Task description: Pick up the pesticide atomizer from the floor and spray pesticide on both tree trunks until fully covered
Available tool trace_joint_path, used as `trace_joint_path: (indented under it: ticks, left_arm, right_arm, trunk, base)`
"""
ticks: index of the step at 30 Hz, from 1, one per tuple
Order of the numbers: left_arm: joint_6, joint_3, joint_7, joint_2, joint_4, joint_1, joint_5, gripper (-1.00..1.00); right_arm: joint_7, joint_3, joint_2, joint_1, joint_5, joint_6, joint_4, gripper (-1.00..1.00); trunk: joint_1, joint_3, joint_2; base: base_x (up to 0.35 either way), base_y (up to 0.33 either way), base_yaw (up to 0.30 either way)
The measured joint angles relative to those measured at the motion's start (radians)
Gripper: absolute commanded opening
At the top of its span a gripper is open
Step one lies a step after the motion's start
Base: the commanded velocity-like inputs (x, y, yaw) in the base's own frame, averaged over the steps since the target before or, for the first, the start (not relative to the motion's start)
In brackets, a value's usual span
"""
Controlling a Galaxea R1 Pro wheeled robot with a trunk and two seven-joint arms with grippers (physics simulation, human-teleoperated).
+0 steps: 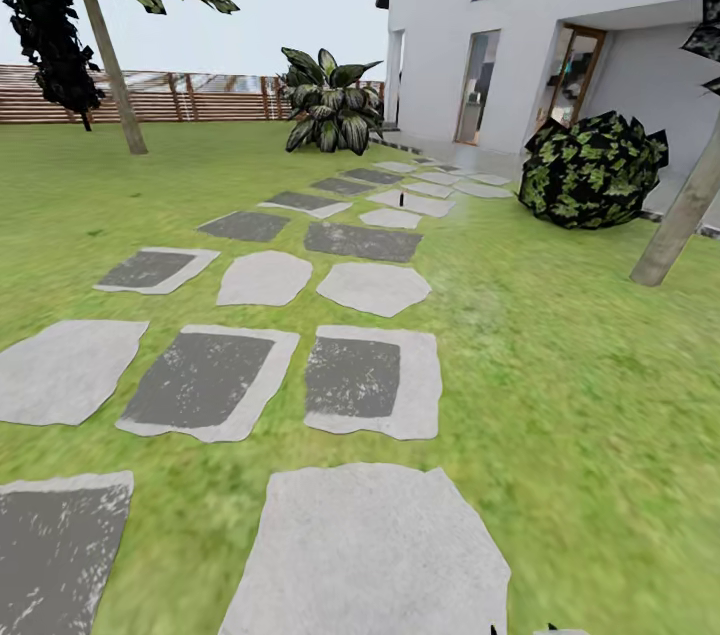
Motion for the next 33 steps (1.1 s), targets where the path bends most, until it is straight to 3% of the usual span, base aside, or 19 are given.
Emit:
trace_joint_path:
  ticks: [13, 16, 33]
  left_arm:
    - [0.001, -0.012, -0.005, -0.016, -0.018, -0.021, -0.006, 1.0]
    - [-0.001, -0.012, -0.004, -0.013, -0.011, -0.051, -0.005, 1.0]
    - [-0.004, -0.005, -0.004, 0.001, 0.0, -0.051, -0.005, 1.0]
  right_arm:
    - [-0.001, 0.0, 0.0, 0.0, -0.001, 0.0, 0.002, 1.0]
    - [-0.001, 0.0, 0.0, 0.0, -0.002, 0.0, 0.002, 1.0]
    - [-0.003, -0.003, 0.0, 0.0, -0.003, -0.003, 0.004, 1.0]
  trunk:
    - [0.0, 0.019, 0.0]
    - [0.0, 0.021, 0.0]
    - [0.0, 0.023, 0.0]
  base:
    - [0.34, 0.0, 0.0]
    - [0.34, 0.0, 0.0]
    - [0.34, 0.0, 0.0]
